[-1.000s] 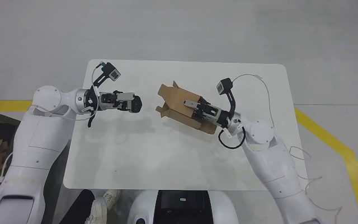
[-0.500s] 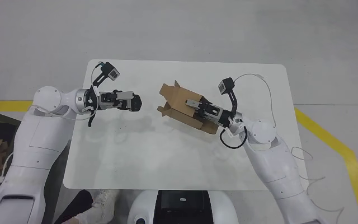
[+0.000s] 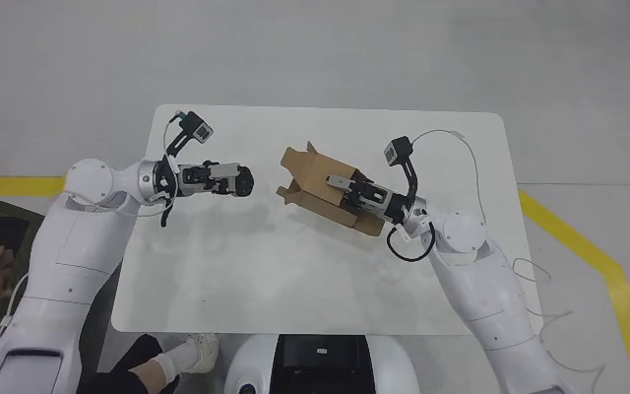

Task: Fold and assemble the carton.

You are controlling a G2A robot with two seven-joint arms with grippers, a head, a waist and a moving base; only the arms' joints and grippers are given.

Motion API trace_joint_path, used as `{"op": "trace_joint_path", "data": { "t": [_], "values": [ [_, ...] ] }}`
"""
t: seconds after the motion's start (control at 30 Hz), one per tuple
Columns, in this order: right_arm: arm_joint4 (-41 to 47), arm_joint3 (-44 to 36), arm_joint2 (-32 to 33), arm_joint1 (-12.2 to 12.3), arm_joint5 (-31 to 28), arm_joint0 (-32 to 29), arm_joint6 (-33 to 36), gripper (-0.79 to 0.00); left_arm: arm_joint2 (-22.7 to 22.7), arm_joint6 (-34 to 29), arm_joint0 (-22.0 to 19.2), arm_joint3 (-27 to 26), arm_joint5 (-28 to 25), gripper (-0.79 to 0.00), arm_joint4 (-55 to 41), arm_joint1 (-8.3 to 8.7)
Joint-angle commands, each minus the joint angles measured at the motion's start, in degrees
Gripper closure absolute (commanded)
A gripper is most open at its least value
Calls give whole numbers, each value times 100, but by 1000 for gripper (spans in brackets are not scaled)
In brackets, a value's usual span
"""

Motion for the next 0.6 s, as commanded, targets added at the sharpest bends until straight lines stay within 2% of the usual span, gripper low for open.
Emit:
{"op": "trace_joint_path", "data": {
  "t": [0.0,0.17,0.23,0.37,0.57],
  "values": [
    [0,0,0,0,0,0,0,0,-16,-74,39,118,-314,-785,-32,-8],
    [0,0,0,0,0,0,0,0,-59,438,174,30,-879,-785,140,-16],
    [0,0,0,0,0,0,0,0,-72,838,278,-134,-1279,-785,515,6],
    [0,0,0,0,0,0,0,0,-52,1966,591,-403,-2408,-785,1571,83],
    [0,0,0,0,0,0,0,0,237,3035,728,-406,-3476,-785,2458,203]
  ]
}}
